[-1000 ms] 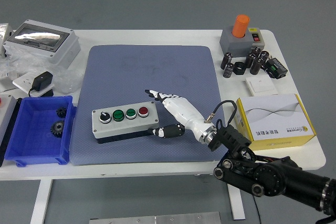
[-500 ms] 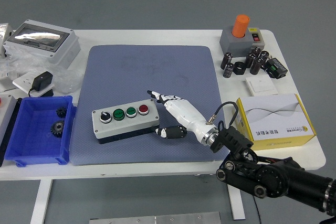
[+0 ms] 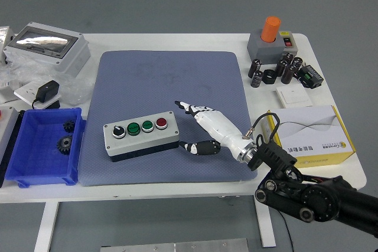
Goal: Pick up the button,place it on the desk,press the button,press the button
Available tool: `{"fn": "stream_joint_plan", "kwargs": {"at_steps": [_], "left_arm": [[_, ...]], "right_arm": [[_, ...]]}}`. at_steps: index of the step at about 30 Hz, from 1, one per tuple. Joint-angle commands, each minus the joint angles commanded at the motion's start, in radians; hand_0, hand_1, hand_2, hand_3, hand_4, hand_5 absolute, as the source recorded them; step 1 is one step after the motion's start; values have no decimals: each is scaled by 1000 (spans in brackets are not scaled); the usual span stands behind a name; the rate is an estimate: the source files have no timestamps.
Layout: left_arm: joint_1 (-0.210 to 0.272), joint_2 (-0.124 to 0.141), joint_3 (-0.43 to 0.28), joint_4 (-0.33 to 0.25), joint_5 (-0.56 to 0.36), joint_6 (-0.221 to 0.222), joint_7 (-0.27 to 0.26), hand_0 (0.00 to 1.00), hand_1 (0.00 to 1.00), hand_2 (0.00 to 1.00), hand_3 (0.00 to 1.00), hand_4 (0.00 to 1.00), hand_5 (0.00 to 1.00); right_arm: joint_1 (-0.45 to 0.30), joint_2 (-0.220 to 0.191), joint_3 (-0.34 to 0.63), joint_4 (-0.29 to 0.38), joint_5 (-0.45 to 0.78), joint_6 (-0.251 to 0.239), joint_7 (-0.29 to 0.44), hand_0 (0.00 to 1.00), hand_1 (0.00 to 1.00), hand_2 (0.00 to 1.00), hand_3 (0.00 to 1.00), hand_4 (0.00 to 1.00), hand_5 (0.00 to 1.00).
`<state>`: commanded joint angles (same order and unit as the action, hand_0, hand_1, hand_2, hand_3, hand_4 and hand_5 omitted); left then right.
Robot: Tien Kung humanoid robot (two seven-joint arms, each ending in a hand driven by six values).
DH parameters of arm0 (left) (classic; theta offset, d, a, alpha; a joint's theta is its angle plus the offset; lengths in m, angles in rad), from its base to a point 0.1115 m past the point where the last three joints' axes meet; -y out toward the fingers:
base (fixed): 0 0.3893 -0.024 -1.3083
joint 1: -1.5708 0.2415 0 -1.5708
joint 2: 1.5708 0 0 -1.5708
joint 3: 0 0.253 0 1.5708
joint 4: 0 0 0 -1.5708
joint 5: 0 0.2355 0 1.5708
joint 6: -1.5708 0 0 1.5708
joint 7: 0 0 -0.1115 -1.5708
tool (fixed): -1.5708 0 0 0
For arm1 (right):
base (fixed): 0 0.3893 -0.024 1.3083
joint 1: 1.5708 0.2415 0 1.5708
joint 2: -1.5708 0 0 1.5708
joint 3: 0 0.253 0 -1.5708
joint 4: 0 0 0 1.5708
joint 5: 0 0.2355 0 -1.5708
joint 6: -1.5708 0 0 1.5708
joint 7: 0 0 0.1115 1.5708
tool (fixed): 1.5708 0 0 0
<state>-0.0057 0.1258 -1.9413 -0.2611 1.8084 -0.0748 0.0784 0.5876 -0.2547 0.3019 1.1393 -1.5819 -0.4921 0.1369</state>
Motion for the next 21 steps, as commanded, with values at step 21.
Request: {"fn": "stream_joint_plan", "kwargs": {"at_steps": [21], "left_arm": [[-4,6,-2,1,7,-2,-7,786,762,729,808,917,647]], "right_arm": [[134,-21,-100,11,-24,162,-53,948,911,998,998,743,158]]}}
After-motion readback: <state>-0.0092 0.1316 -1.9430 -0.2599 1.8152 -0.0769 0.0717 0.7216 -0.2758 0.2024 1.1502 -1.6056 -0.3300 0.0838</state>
